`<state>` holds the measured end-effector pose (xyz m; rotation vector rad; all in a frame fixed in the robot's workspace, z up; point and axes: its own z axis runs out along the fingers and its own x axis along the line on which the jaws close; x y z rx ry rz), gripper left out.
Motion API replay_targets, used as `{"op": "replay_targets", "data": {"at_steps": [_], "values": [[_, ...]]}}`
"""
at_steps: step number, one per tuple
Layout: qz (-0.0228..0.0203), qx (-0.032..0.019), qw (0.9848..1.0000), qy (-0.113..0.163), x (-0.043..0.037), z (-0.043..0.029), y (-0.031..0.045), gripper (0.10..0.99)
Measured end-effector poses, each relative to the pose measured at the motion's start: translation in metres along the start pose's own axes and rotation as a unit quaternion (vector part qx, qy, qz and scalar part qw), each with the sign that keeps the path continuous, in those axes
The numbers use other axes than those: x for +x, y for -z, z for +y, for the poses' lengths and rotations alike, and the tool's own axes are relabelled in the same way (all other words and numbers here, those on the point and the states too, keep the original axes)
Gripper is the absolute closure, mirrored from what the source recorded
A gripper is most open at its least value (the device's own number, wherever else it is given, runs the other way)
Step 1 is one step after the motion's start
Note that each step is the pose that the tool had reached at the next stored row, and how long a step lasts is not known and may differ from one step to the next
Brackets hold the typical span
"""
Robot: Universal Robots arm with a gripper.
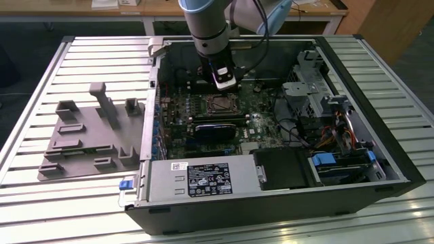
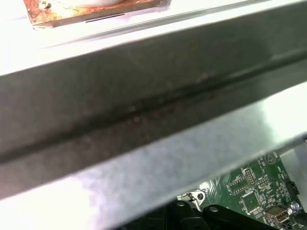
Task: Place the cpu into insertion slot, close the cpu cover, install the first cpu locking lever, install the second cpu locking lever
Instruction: 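Install the first cpu locking lever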
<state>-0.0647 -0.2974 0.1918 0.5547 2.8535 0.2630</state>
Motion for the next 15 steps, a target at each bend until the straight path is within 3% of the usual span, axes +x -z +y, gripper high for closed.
{"op": "replay_targets", "data": {"at_steps": [11, 13, 15], "values": [[-0.0008, 0.0015, 1.0000, 0.000, -0.0023, 0.0028, 0.0117, 0.984], [-0.0043, 0.0108, 0.9999, 0.003, -0.0023, 0.0028, 0.0120, 0.984], [-0.0100, 0.0259, 0.9996, 0.007, -0.0023, 0.0027, 0.0122, 0.984]]}}
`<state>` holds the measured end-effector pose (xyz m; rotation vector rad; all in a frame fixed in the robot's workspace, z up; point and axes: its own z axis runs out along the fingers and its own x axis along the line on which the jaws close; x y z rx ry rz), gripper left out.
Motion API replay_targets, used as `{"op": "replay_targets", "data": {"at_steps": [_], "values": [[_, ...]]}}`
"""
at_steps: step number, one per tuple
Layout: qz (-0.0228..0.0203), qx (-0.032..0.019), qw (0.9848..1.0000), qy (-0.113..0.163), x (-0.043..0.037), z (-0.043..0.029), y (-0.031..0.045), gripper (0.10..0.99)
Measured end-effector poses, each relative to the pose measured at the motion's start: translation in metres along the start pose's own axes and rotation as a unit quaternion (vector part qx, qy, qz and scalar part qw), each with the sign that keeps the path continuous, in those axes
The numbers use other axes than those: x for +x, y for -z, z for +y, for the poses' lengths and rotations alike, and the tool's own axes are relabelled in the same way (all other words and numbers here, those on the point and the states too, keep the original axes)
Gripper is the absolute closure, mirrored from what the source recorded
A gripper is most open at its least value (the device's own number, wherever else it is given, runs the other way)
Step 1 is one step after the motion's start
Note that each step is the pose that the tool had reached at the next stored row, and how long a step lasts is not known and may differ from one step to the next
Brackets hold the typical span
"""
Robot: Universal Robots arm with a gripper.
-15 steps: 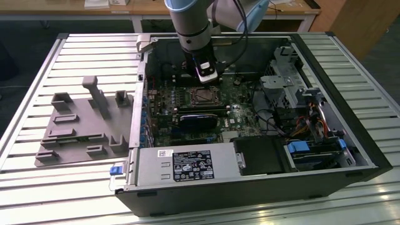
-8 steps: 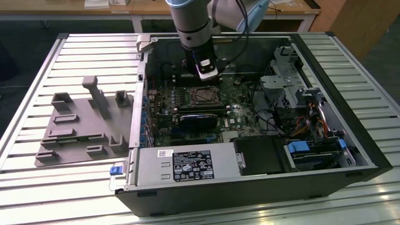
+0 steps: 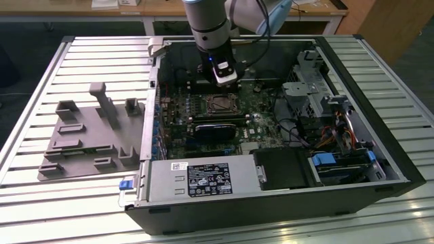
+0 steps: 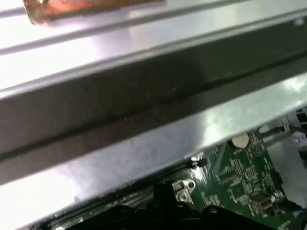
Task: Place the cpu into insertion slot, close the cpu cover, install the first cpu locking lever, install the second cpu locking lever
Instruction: 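Install the first cpu locking lever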
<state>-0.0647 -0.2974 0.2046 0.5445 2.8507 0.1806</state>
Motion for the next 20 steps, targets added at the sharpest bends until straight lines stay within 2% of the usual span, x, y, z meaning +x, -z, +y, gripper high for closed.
{"op": "replay_targets", "data": {"at_steps": [3, 4, 11, 12, 14, 16, 17, 19, 20], "values": [[-0.0093, 0.0238, 0.9997, 0.007, 0.0000, 0.0001, -0.0001, 0.984], [-0.0109, 0.0282, 0.9995, 0.008, -0.0002, 0.0001, -0.0001, 0.984], [-0.0106, 0.0289, 0.9995, 0.008, -0.0002, 0.0002, -0.0002, 0.984], [-0.0106, 0.0311, 0.9994, 0.008, -0.0002, 0.0003, -0.0002, 0.984], [-0.0093, 0.0411, 0.9991, 0.010, -0.0002, 0.0005, -0.0004, 0.984], [-0.0033, 0.0540, 0.9985, 0.013, -0.0006, 0.0008, -0.0007, 0.984], [0.0019, 0.0600, 0.9981, 0.013, -0.0011, 0.0010, -0.0009, 0.984], [0.0165, 0.0688, 0.9974, 0.014, -0.0026, 0.0016, -0.0014, 0.984], [0.0252, 0.0725, 0.9970, 0.014, -0.0035, 0.0019, -0.0017, 0.984]]}}
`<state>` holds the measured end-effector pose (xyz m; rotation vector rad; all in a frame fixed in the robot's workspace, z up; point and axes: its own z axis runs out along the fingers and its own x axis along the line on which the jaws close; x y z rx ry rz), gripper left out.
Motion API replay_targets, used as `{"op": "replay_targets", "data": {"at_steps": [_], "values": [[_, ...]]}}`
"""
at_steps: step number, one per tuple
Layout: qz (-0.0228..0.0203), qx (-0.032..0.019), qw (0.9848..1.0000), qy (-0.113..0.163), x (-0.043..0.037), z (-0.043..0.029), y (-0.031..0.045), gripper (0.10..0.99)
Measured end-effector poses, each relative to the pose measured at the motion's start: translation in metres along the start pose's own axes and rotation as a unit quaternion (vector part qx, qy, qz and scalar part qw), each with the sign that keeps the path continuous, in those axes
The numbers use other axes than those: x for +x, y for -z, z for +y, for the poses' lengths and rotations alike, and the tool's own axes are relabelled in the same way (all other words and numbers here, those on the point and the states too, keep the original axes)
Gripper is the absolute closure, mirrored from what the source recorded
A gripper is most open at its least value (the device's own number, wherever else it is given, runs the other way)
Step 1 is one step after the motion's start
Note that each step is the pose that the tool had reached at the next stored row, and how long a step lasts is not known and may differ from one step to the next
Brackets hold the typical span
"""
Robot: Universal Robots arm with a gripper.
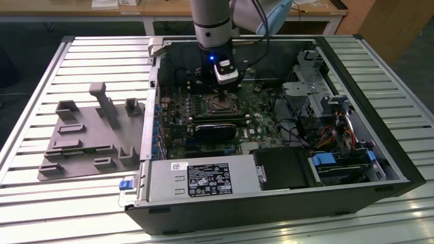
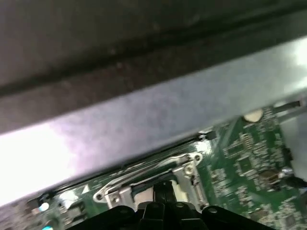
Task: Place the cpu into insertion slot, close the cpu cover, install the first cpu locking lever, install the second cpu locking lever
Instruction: 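Install the first cpu locking lever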
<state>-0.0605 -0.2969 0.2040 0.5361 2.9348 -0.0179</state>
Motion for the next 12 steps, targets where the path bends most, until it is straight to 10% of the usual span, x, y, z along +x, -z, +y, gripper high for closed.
{"op": "replay_targets", "data": {"at_steps": [3, 12], "values": [[0.0222, 0.0084, 0.9997, 0.001, -0.0020, 0.0008, -0.0005, 0.984], [0.0242, 0.0091, 0.9997, 0.001, -0.0025, 0.0008, 0.0027, 0.984]]}}
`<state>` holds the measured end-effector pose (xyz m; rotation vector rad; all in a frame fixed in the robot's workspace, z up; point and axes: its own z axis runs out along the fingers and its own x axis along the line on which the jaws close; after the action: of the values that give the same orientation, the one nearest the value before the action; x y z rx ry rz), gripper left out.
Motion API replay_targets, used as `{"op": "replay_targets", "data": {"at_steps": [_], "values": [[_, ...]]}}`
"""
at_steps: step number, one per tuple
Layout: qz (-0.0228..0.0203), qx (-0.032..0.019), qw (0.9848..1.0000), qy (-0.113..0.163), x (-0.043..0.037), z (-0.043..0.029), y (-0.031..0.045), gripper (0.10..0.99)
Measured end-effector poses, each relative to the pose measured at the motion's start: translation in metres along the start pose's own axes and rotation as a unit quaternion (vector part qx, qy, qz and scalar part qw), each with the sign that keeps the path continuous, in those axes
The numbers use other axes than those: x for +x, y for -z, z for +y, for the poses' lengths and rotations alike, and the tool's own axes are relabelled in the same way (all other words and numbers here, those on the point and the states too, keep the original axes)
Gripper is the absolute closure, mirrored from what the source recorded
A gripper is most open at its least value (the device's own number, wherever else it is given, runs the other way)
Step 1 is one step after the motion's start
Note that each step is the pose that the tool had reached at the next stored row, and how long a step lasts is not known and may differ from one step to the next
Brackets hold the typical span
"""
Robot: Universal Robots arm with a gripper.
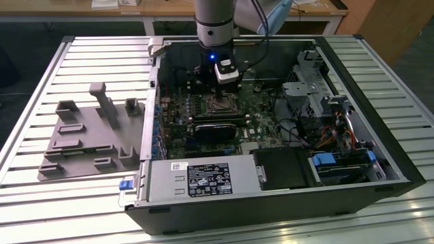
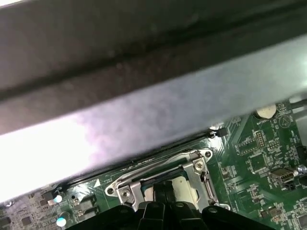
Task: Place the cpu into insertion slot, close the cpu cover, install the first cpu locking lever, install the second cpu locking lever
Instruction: 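Install the first cpu locking lever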
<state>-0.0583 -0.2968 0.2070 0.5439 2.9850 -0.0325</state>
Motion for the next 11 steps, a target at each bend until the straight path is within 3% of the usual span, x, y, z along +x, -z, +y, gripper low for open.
{"op": "replay_targets", "data": {"at_steps": [5, 11], "values": [[0.0000, 0.0000, 1.0000, 0.000, -0.0011, 0.0001, 0.0071, 0.984], [0.0000, 0.0000, 1.0000, 0.000, -0.0026, -0.0029, 0.0072, 0.984]]}}
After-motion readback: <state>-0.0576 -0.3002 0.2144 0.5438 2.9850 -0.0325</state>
